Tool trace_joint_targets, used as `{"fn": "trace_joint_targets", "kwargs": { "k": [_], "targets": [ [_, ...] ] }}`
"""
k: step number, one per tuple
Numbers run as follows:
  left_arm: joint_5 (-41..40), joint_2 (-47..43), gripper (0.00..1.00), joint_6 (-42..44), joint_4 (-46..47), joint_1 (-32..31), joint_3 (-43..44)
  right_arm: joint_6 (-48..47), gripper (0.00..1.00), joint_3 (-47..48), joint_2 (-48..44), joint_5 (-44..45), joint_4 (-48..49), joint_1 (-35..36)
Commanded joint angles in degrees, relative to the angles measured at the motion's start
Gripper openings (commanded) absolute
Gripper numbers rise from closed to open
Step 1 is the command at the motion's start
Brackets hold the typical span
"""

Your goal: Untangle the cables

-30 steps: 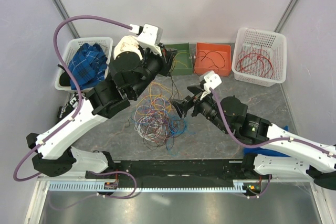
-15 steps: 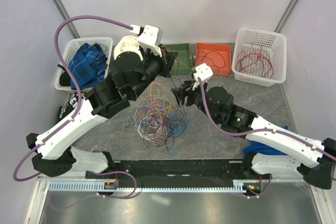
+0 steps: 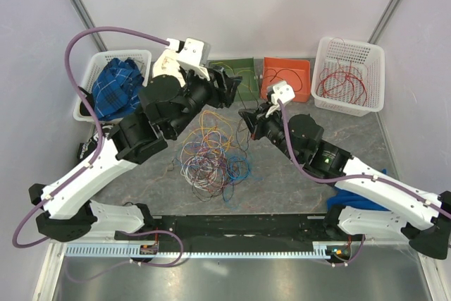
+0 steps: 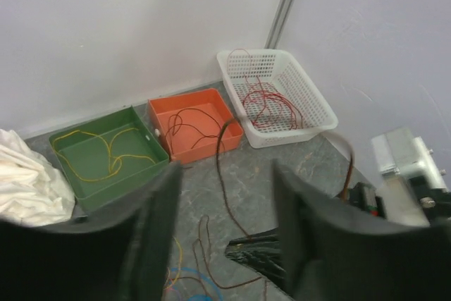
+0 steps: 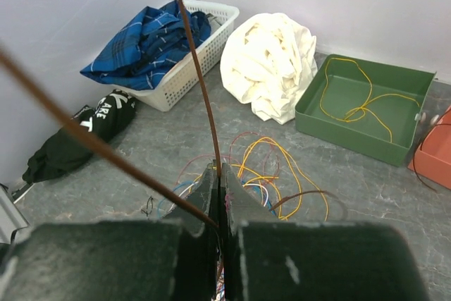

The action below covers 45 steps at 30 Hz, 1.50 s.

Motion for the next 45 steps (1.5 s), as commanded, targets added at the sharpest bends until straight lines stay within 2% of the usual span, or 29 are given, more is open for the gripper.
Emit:
{"fn": "trace_joint_targets", "kwargs": {
  "k": [1, 8, 11, 15, 18, 24, 38, 41, 45],
  "targets": [
    [-2.79, -2.45, 0.98, -0.07, 1.14, 0.03, -3.60, 0.85, 0.00, 3.25, -1.85, 0.32, -0.96, -0.06],
    [-5.08, -9.91, 1.00, -4.19, 1.05, 0.03, -16.25, 1.55, 0.00, 10.37, 2.02, 3.41, -9.12, -2.69],
    [-4.65, -14.65, 1.00, -8.31, 0.79, 0.03, -22.66, 4.00, 0.00, 13.80, 4.74, 3.14, -11.50, -7.26],
    [-2.98, -20.28, 1.00, -14.12, 0.79, 0.03, -31.63, 8.66, 0.00, 20.81, 11.58, 1.39, -13.27, -19.27],
    [-1.40, -22.57, 0.99, -17.02, 0.79, 0.03, -35.94, 9.29, 0.00, 26.78, 18.18, 4.09, -13.00, -25.26],
    [1.94, -25.12, 1.00, -21.51, 0.79, 0.03, -42.80, 8.32, 0.00, 38.04, 32.42, 3.15, -11.08, -33.36],
    [-1.57, -30.13, 1.00, -25.91, 1.05, -0.06, -52.99, 5.68, 0.00, 60.10, 55.97, 1.21, -10.72, -40.75],
    [-2.10, -29.96, 1.00, -26.43, 1.84, 0.03, -54.49, 5.15, 0.00, 62.49, 59.05, 0.51, -11.42, -41.64],
    [-2.10, -28.74, 1.00, -27.14, 2.81, 0.03, -55.73, 5.50, 0.00, 60.39, 60.65, 0.42, -11.51, -42.07]
  ]
}}
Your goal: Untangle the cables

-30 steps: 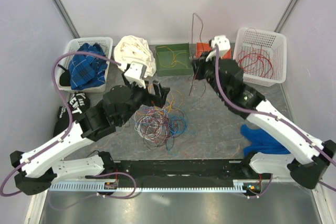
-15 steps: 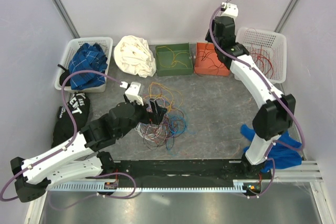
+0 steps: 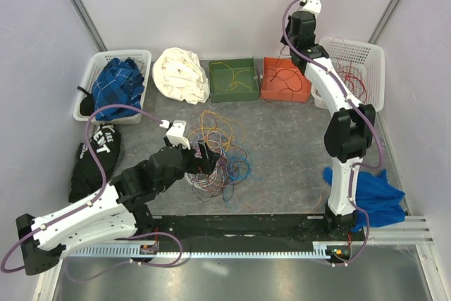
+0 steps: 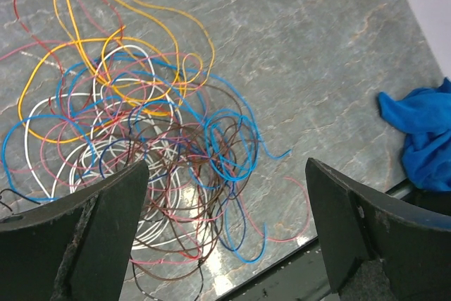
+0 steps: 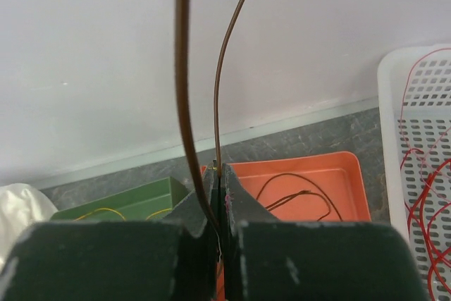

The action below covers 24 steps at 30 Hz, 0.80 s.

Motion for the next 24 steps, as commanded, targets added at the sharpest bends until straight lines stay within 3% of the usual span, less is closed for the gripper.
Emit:
{"fn": "trace_joint_targets", "kwargs": {
  "k": [1, 4, 5, 7, 8, 11, 15, 24],
  "targets": [
    [-1.44, 1.08, 1.00, -2.81, 2.98, -0.03, -0.95, -0.16, 0.00, 0.00, 1.50, -0.87, 1.06, -0.22],
    [-0.91, 2.31, 1.00, -2.90, 3.16, -0.03, -0.78, 0.90, 0.00, -3.60, 1.15, -2.18, 1.41, -0.13],
    [-0.82, 2.66, 1.00, -2.99, 3.25, 0.05, -0.69, 1.16, 0.16, -5.00, 0.98, -2.71, 1.41, -0.13],
    [-0.39, 3.28, 1.00, -3.16, 3.42, -0.03, -0.69, 1.95, 0.35, -6.16, 0.54, -3.16, 0.88, -0.13],
    [-0.21, 3.37, 1.00, -3.16, 3.33, 0.05, -0.69, 2.22, 0.52, -6.94, 0.27, -3.33, 0.45, -0.22],
    [0.49, 3.72, 1.00, -3.86, 3.33, 0.05, -0.95, 2.92, 0.73, -7.21, -0.34, -2.99, -2.36, -0.13],
    [1.37, 3.81, 1.00, -5.09, 3.42, -0.03, -1.57, 3.54, 0.81, -10.28, -3.24, -2.01, -3.16, -0.05],
    [2.60, 4.16, 1.00, -6.76, 3.95, -0.03, -2.80, 7.66, 0.79, -26.36, -15.63, -6.59, 2.81, 4.78]
  ]
}}
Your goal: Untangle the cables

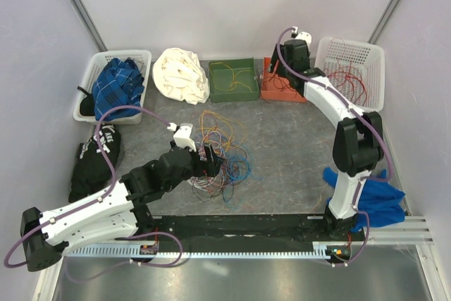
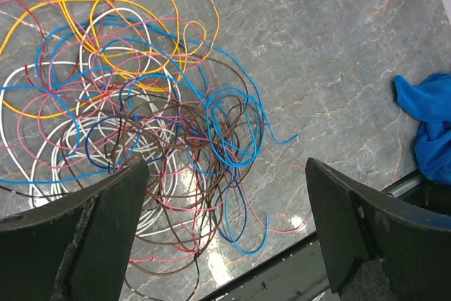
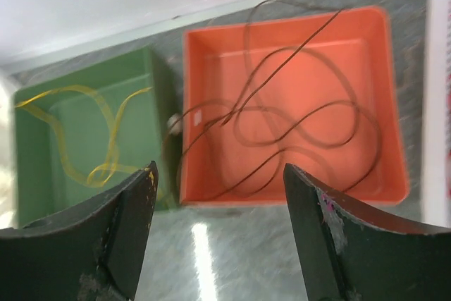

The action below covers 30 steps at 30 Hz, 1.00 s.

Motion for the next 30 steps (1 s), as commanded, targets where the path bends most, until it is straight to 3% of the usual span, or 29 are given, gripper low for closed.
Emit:
{"fn": "trace_joint_targets", "kwargs": {
  "k": [1, 10, 16, 22, 30],
  "targets": [
    [1.07, 0.10, 1.00, -3.09, 2.46, -0.06, -0.40, 4.01, 0.79, -6.59, -9.77, -3.52, 6.81, 3.93],
    [-1.12, -1.93, 1.00, -4.50, 2.38, 0.03, -1.27, 8.59, 0.75, -31.08, -25.85, -5.99, 17.54, 15.79],
    [-3.58, 2.28, 1.00, -6.60, 0.10, 0.21, -1.10, 7.98, 0.73, -47.09, -33.60, -4.59, 22.29, 25.02],
    [-4.99, 3.61, 1.00, -13.55, -0.70, 0.21, -2.77, 6.92, 0.72, -55.28, -33.87, -5.03, 26.60, 31.79],
    [-6.84, 1.24, 1.00, -20.23, -3.78, 0.30, -4.79, 5.43, 0.73, -58.28, -29.58, -4.23, 30.29, 39.45]
  ]
}}
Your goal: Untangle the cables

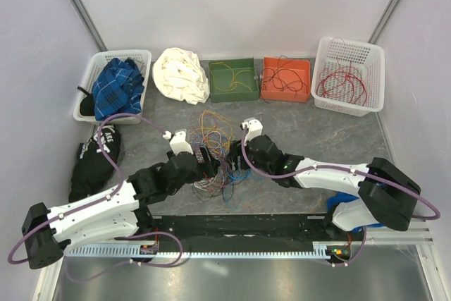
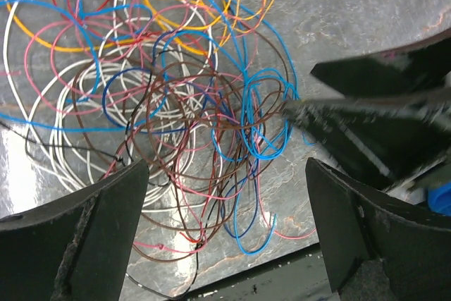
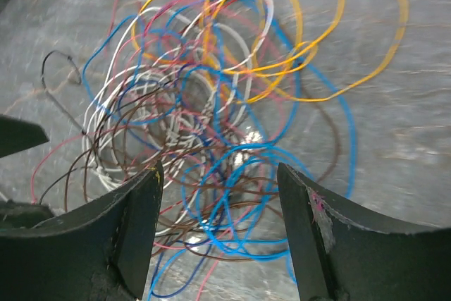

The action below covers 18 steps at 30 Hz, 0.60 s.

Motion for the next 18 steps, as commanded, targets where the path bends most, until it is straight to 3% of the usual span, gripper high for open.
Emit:
{"fn": "trace_joint_targets", "kwargs": {
  "k": [1, 5, 13, 18],
  "targets": [
    [-2.92, -1.91, 1.00, -6.29, -0.89, 0.12, -1.45, -0.93, 0.73, -1.02, 3.11, 1.01, 5.61, 1.74],
    [-2.05, -2.09, 1.00, -6.82, -1.33, 0.21, -1.89, -1.28, 0.73, -1.28, 3.82, 1.45, 5.44, 2.45],
    [-2.84, -3.58, 1.00, -8.40, -2.39, 0.21, -2.85, -1.11, 0.73, -6.99, -3.65, 4.35, 5.96, 6.22],
    [-2.66, -2.35, 1.00, -8.49, -2.30, 0.12, -2.59, -6.11, 0.72, -5.16, -1.11, 14.78, 2.72, 9.48]
  ]
}}
